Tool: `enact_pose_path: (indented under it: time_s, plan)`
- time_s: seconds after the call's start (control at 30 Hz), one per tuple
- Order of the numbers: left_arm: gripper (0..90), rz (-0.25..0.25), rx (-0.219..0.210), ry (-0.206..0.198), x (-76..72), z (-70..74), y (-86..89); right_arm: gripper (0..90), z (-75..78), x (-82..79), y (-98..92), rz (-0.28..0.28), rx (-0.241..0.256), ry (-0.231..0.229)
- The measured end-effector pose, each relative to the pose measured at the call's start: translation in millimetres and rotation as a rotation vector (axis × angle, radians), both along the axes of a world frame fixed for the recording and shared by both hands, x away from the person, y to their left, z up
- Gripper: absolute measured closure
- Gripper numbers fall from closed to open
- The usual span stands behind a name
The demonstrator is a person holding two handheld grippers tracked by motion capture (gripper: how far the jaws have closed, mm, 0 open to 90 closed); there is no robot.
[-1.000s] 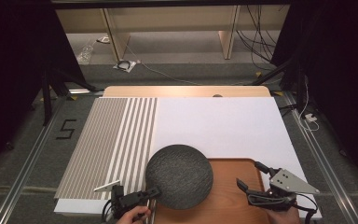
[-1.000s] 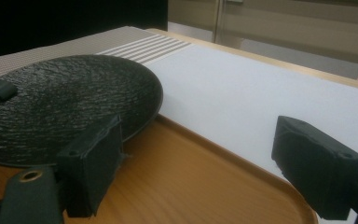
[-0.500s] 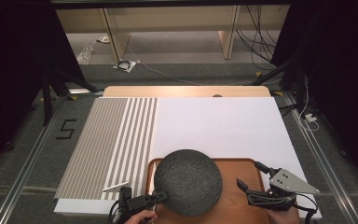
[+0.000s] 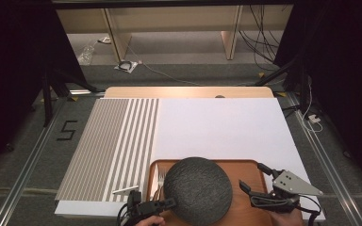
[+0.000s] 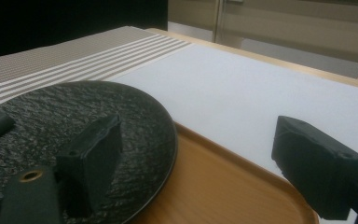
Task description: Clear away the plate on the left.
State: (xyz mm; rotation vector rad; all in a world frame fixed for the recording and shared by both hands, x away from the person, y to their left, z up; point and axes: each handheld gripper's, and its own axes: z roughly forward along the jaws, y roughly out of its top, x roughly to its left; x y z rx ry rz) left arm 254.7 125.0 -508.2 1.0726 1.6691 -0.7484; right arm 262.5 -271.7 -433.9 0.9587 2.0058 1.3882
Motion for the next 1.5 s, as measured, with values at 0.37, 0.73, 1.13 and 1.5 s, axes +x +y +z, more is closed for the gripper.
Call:
enact_pose_path:
  time_s: [0.37, 0.73, 1.13, 1.5]
  plan:
    - [83.7, -0.033, 0.012, 0.002, 0.4, -0.6, -9.0, 17.2, 0.2, -0.2, -0.3, 0.001, -0.002, 0.0]
    - [83.2, -0.069, 0.018, 0.003, 0.2, -1.1, -17.3, 17.2, 0.0, -0.2, 0.4, 0.0, 0.005, -0.003]
    - [83.0, -0.116, 0.019, 0.002, -0.1, -2.6, -26.2, 17.2, 0.3, -0.6, 0.2, 0.001, 0.003, -0.002]
    - [82.8, -0.15, 0.048, 0.016, 2.5, -3.0, -26.1, 17.3, 0.6, -1.0, -0.3, 0.003, -0.001, -0.006]
